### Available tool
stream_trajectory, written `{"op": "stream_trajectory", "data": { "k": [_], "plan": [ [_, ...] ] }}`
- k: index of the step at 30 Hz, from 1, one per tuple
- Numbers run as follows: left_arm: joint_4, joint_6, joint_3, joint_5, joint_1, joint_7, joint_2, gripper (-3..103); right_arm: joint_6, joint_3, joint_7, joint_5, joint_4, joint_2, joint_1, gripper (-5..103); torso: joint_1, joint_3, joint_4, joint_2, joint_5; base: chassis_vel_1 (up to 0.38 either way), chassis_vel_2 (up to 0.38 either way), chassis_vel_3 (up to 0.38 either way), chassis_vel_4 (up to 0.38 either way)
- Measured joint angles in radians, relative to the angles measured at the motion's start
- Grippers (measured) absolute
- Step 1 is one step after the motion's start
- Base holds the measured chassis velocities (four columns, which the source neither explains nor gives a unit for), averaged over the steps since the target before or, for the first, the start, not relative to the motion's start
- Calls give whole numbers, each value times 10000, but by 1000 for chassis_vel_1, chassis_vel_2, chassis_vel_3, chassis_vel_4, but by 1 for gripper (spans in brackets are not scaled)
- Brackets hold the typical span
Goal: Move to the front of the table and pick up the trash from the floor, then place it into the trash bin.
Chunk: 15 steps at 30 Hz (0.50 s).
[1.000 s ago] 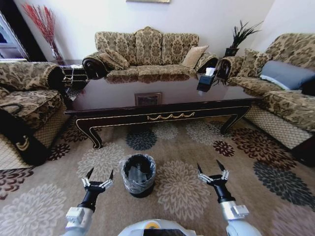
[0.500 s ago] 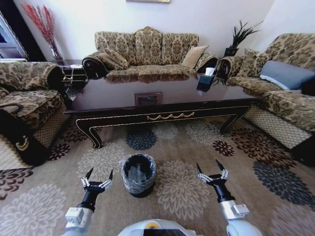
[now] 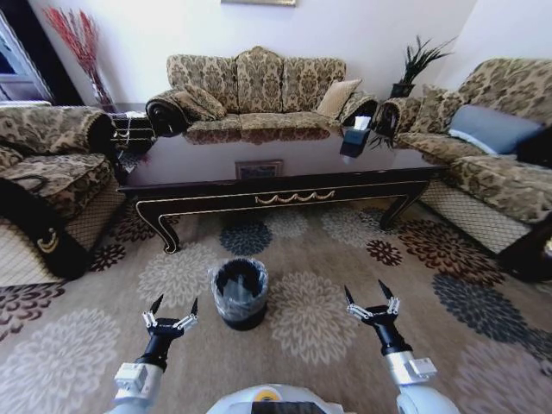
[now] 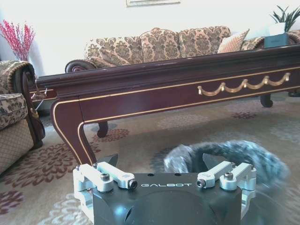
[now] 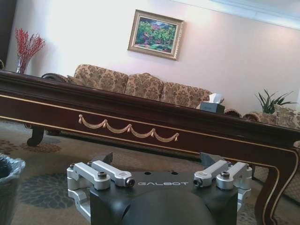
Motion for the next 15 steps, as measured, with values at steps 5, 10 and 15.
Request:
{"op": "stream_trajectory", "data": {
  "k": [5,10,15],
  "plan": [
    [1,5,4,-4,-4,-6,4,100,-3,0,4,3,4,-1,-1,100,0,0,0,0,-2,288,-299,-278,309],
    [2,10,9,-9,-6,-10,6,100,-4,0,8,3,4,-2,0,100,0,0,0,0,-10,328,-348,-326,339],
    [3,13,9,-12,-6,-12,7,100,-4,-1,13,4,5,-1,-3,100,0,-2,0,0,-5,357,-373,-358,369]
  ]
}}
